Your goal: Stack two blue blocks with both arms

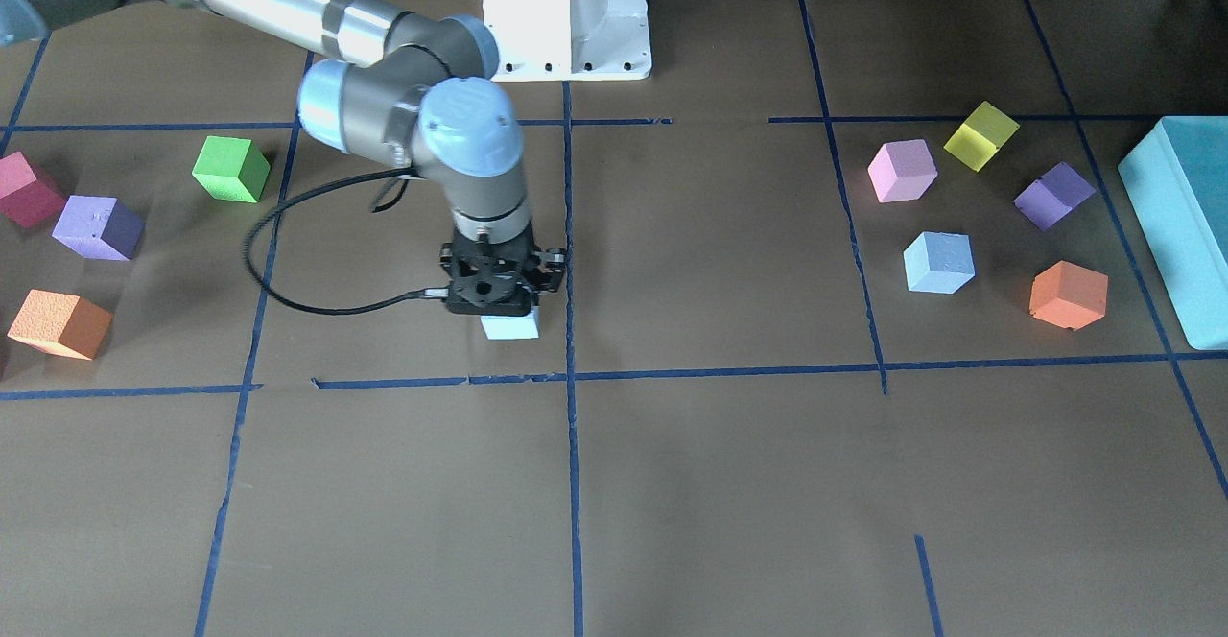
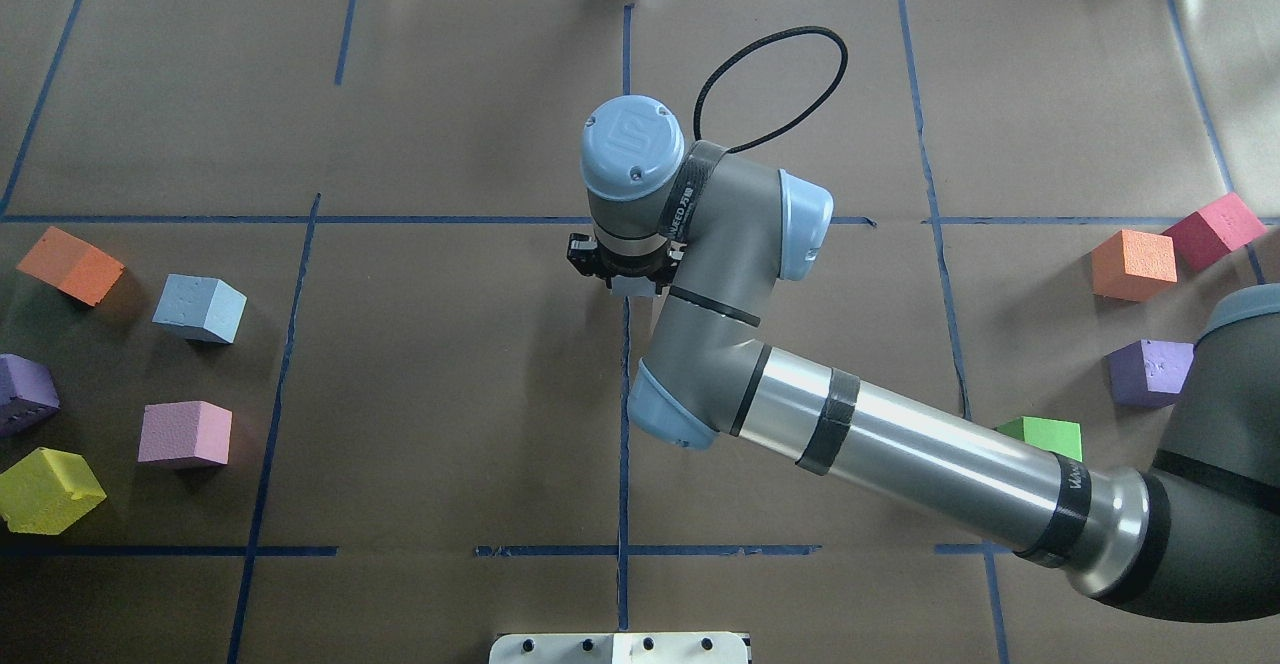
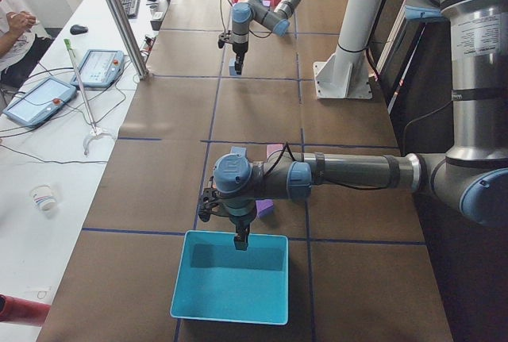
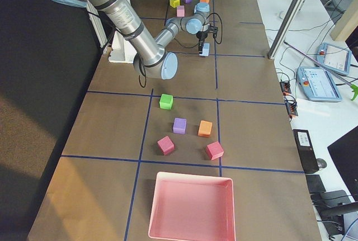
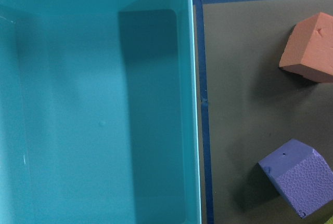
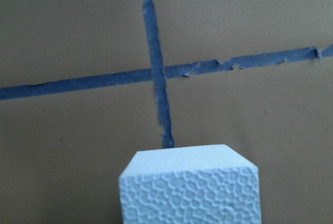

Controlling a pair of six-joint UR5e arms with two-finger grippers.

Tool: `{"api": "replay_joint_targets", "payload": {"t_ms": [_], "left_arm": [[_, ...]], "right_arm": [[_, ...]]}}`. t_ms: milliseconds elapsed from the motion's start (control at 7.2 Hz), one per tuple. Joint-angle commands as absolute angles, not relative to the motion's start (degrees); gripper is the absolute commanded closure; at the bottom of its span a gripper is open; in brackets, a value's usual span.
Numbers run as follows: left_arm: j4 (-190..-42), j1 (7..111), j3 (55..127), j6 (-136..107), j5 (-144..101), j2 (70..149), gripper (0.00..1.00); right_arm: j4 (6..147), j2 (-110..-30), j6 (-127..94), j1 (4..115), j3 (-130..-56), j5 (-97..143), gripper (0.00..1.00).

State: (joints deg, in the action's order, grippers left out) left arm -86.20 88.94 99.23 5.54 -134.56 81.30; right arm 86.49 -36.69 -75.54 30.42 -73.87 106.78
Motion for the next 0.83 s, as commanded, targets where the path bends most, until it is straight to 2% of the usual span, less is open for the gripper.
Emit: {"api": "replay_joint_targets", "payload": {"t_ms": [0,139,417,694], "left_arm": [[-86.1,88.9,99.2,5.5,-134.6,81.3,0.00],[-86.1,88.9,99.2,5.5,-134.6,81.3,0.00],[-86.6,88.9,99.2,5.5,-134.6,81.4,0.00],[-86.7,88.9,99.4,5.6,-134.6,81.5,0.00]], "right_arm": [[86.5,-35.9,-76.1,28.8,-72.7,106.0,0.71],[86.4,-36.1,-75.3,28.0,-72.7,103.6,0.03],[86.2,-35.8,-75.1,28.0,-72.8,103.5,0.01],[87.4,-35.9,-73.0,31.2,-75.9,105.7,0.01]]}}
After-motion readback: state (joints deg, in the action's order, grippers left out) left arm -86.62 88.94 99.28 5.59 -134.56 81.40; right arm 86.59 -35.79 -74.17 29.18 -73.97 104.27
